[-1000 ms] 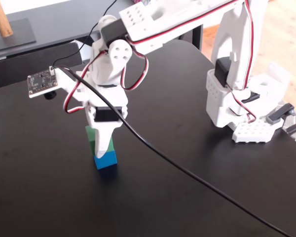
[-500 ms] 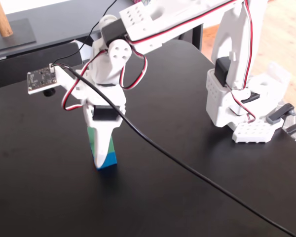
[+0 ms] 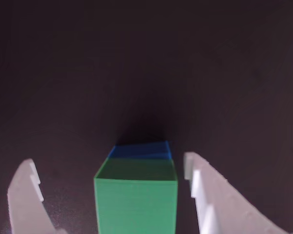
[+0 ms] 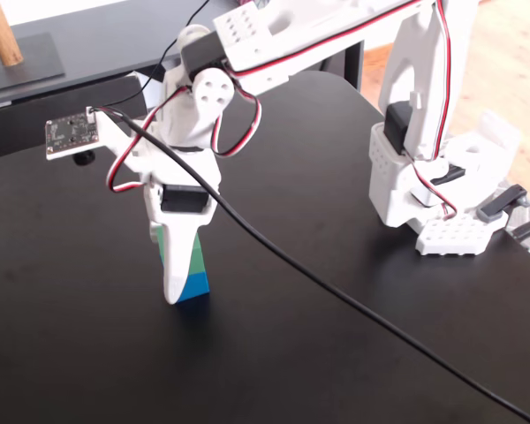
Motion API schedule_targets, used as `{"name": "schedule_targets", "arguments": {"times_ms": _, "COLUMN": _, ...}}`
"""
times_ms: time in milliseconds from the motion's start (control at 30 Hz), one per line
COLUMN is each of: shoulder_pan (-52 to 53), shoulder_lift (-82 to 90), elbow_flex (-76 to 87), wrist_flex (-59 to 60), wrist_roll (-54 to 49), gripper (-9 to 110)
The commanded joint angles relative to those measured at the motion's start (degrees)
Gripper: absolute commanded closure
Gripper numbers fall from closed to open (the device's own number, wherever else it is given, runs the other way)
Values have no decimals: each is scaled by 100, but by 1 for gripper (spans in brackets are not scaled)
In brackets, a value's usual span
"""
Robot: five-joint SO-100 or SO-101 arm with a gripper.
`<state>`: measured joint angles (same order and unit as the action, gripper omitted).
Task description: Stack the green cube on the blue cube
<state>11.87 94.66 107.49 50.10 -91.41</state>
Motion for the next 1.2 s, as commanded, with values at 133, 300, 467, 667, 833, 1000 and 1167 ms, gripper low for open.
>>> {"name": "schedule_targets", "arguments": {"times_ms": 133, "shoulder_pan": 237, "shoulder_lift": 747, "elbow_flex": -413, "wrist_flex": 299, "wrist_roll": -202, "gripper": 65}}
{"name": "schedule_targets", "arguments": {"times_ms": 300, "shoulder_pan": 378, "shoulder_lift": 1072, "elbow_flex": -703, "wrist_flex": 756, "wrist_roll": -492, "gripper": 68}}
{"name": "schedule_targets", "arguments": {"times_ms": 467, "shoulder_pan": 431, "shoulder_lift": 1521, "elbow_flex": -1318, "wrist_flex": 1389, "wrist_roll": -545, "gripper": 74}}
{"name": "schedule_targets", "arguments": {"times_ms": 667, "shoulder_pan": 281, "shoulder_lift": 2355, "elbow_flex": -1389, "wrist_flex": 1934, "wrist_roll": -378, "gripper": 96}}
{"name": "schedule_targets", "arguments": {"times_ms": 833, "shoulder_pan": -26, "shoulder_lift": 3428, "elbow_flex": -800, "wrist_flex": 2241, "wrist_roll": -202, "gripper": 101}}
{"name": "schedule_targets", "arguments": {"times_ms": 1000, "shoulder_pan": -422, "shoulder_lift": 4658, "elbow_flex": -35, "wrist_flex": 2347, "wrist_roll": 18, "gripper": 101}}
{"name": "schedule_targets", "arguments": {"times_ms": 1167, "shoulder_pan": -809, "shoulder_lift": 5801, "elbow_flex": 729, "wrist_flex": 2417, "wrist_roll": 334, "gripper": 101}}
